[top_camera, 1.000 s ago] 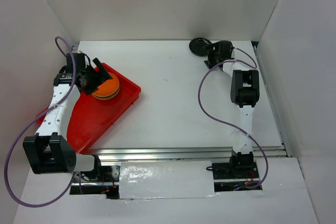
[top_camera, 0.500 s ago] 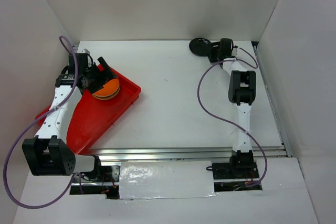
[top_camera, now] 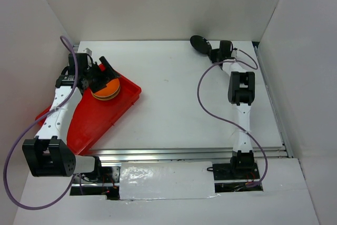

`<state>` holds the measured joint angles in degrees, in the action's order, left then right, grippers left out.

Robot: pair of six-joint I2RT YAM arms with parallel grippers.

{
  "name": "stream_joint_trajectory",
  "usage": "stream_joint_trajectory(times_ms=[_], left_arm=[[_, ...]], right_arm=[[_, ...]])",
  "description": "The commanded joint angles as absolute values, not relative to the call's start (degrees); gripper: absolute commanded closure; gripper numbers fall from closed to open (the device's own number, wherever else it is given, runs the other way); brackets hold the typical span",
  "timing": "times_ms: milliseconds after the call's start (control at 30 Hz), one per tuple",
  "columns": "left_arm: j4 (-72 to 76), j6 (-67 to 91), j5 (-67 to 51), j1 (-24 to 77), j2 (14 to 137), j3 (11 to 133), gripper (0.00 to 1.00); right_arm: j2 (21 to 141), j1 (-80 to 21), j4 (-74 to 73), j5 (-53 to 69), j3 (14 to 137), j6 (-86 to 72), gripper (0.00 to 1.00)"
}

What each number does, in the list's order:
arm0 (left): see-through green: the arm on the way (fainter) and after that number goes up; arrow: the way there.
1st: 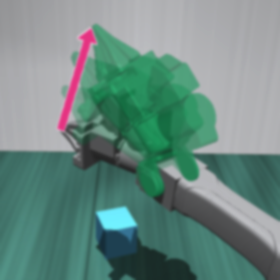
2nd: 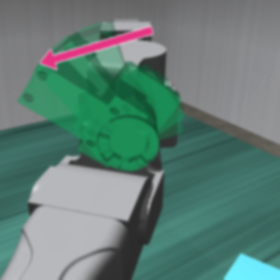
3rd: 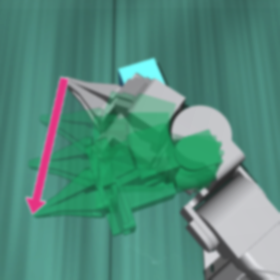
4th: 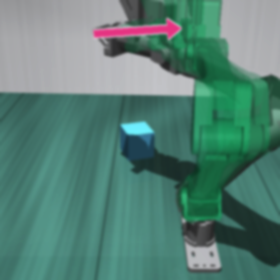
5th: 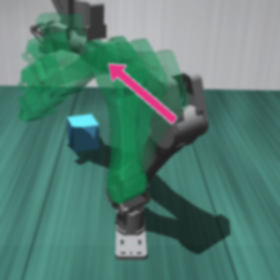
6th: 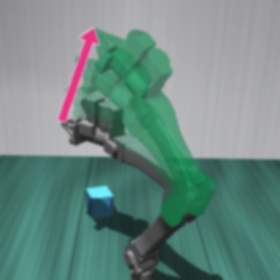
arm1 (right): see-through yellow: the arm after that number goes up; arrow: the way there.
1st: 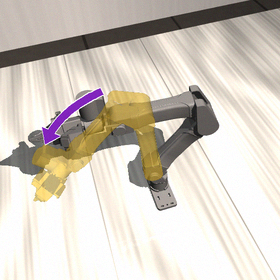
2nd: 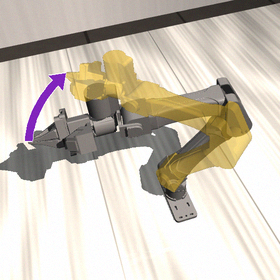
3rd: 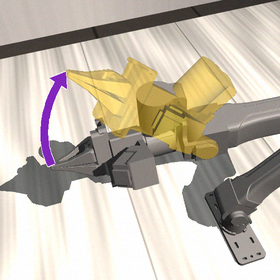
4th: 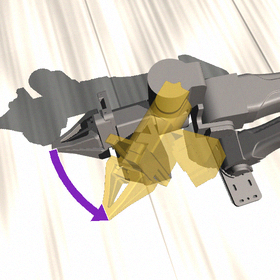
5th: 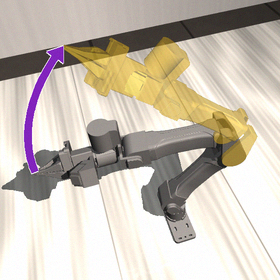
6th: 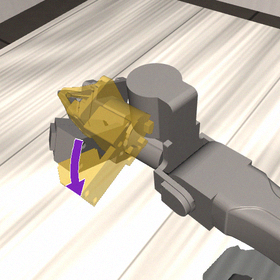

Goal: Place the plates into the plastic bin on the countertop

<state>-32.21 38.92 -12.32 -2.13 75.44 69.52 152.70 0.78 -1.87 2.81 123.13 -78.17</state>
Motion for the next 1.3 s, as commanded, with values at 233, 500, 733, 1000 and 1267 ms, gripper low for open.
stream_joint_trajectory(times_ms=[233, 500, 733, 1000, 1267], left_arm=[[-31.29, 37.61, -11.09, -2.90, 72.69, 69.26, 0.01], [-20.87, 38.76, -30.33, -5.18, 74.00, 67.06, 0.01], [-16.87, 41.75, -34.98, -4.92, 74.53, 66.27, 0.01], [-17.06, 41.57, -32.17, -5.27, 75.85, 63.90, 0.09], [-16.88, 41.40, -30.94, -5.89, 78.05, 63.37, 0.25]], right_arm=[[131.86, -6.48, 12.04, -2.19, 98.89, -65.67, 1.00], [111.37, -20.81, 9.15, -7.91, 84.48, -52.66, 1.00], [104.60, -31.20, 9.39, -0.29, 79.46, -49.83, 1.00], [100.46, -34.36, 11.78, 9.22, 75.94, -50.89, 1.00], [99.40, -35.16, 15.20, 17.74, 74.18, -54.05, 1.00]])
